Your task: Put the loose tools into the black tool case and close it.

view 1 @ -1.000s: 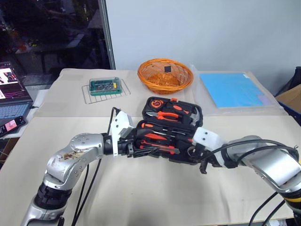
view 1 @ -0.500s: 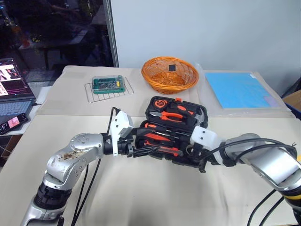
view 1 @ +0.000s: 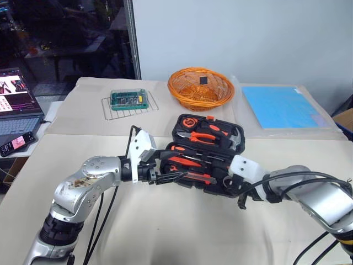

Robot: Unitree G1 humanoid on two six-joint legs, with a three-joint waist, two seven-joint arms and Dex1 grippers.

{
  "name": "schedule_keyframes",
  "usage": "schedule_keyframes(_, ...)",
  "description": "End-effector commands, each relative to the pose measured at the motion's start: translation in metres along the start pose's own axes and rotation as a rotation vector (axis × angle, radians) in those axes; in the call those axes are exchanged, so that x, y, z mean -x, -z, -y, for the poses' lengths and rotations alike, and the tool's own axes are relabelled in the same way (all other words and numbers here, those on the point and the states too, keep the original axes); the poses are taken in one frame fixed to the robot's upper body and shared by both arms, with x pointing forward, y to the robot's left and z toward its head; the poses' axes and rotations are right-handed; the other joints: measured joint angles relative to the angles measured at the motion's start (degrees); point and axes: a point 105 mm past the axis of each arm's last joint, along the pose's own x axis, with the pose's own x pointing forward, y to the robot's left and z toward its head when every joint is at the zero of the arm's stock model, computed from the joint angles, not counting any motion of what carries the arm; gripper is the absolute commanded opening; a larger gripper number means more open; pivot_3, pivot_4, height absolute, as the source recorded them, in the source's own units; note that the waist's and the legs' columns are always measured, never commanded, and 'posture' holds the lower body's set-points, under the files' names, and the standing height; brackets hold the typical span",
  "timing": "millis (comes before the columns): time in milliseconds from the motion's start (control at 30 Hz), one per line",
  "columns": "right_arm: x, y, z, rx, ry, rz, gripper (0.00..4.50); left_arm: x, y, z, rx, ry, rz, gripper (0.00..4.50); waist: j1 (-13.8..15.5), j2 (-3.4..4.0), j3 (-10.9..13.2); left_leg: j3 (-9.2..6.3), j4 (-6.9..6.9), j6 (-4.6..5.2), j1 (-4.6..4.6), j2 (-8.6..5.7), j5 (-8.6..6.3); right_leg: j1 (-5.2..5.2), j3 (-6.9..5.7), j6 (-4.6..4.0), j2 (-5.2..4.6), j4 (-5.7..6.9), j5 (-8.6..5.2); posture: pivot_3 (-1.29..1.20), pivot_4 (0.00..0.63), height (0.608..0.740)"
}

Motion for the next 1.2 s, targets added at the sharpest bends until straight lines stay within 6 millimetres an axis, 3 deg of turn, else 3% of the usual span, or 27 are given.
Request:
schedule_keyframes(33, 0.003, 0.009, -0.024, -0.015, -0.147, -0.017, 1.84, 0.002, -0.008, 0.004, -0.043, 0.01, 0.018, 3.62, 0.2, 0.0, 0.0, -0.03, -0.01, 0.0, -0.01, 0.0, 0.0, 0.0, -0.03, 0.01, 0.0, 0.0, -0.03, 0.0, 0.15, 0.74)
schedule_keyframes(167, 0.013, 0.015, -0.034, 0.008, -0.169, -0.001, 3.08, 0.003, -0.008, 0.004, -0.038, 0.004, 0.017, 3.62, 0.6, 0.0, 0.0, -0.2, -0.02, -0.17, -0.05, -0.02, -0.03, 0.03, -0.15, 0.14, 0.01, 0.02, -0.13, 0.0, 0.15, 0.74)
schedule_keyframes(300, 0.025, -0.004, -0.033, 0.011, -0.135, 0.14, 3.08, 0.006, -0.008, -0.001, -0.027, -0.016, 0.02, 3.62, 0.5, -0.01, 0.0, -0.27, -0.01, -0.26, -0.06, -0.02, -0.07, 0.07, -0.18, 0.26, 0.02, 0.01, -0.18, 0.0, 0.15, 0.74)
schedule_keyframes(433, 0.047, -0.027, -0.011, -0.018, 0.048, 0.365, 3.08, 0.005, -0.01, -0.019, 0.078, -0.104, 0.055, 3.62, 0.5, -0.02, 0.0, -0.35, -0.01, -0.16, -0.08, -0.01, -0.12, 0.06, -0.19, 0.34, 0.08, 0.03, -0.14, 0.0, 0.15, 0.74)
schedule_keyframes(567, 0.064, -0.027, 0.018, -0.142, 0.27, 0.461, 3.08, 0.001, -0.017, -0.044, 0.143, -0.214, 0.085, 3.62, 0.9, -0.05, 0.0, -0.46, 0.1, -0.11, -0.06, -0.02, -0.06, 0.16, -0.19, 0.37, 0.12, 0.05, -0.09, 0.0, 0.15, 0.74)
schedule_keyframes(700, 0.077, -0.015, 0.048, -0.239, 0.515, 0.428, 3.08, -0.008, -0.02, -0.073, 0.175, -0.341, 0.067, 3.62, 0.9, -0.04, 0.0, -0.43, 0.11, -0.18, -0.01, -0.02, 0.13, 0.15, -0.18, 0.29, 0.13, 0.08, -0.1, 0.0, 0.15, 0.74)
schedule_keyframes(767, 0.077, 0.001, 0.07, -0.416, 0.6, 0.374, 3.08, -0.02, -0.019, -0.092, 0.243, -0.383, 0.05, 3.62, 0.9, -0.05, 0.0, -0.43, 0.1, -0.22, -0.01, -0.01, 0.21, 0.15, -0.18, 0.07, 0.15, 0.14, 0.05, 0.0, 0.15, 0.74)
schedule_keyframes(900, 0.069, 0.009, 0.096, -0.66, 0.686, 0.342, 3.08, -0.04, -0.007, -0.125, 0.364, -0.479, -0.052, 3.62, 0.9, -0.07, 0.0, -0.38, 0.12, -0.13, -0.04, -0.03, 0.44, 0.12, -0.16, 0.01, 0.17, 0.09, 0.36, 0.0, 0.15, 0.74)
schedule_keyframes(1067, 0.055, 0.013, 0.118, -0.765, 0.737, 0.257, 3.08, -0.07, 0.006, -0.158, 0.402, -0.55, -0.153, 3.62, 0.2, -0.03, 0.0, -0.36, -0.01, -0.12, -0.3, -0.11, 0.45, -0.11, -0.19, 0.19, 0.23, 0.07, 0.58, 0.0, 0.15, 0.74)
schedule_keyframes(1200, 0.038, 0.003, 0.128, -0.784, 0.689, 0.239, 3.08, -0.082, 0.015, -0.167, 0.432, -0.563, -0.17, 3.62, -0.6, -0.03, 0.0, -0.3, -0.06, -0.09, -0.49, -0.15, 0.43, -0.25, -0.19, 0.33, 0.23, 0.02, 0.58, 0.0, 0.15, 0.74)
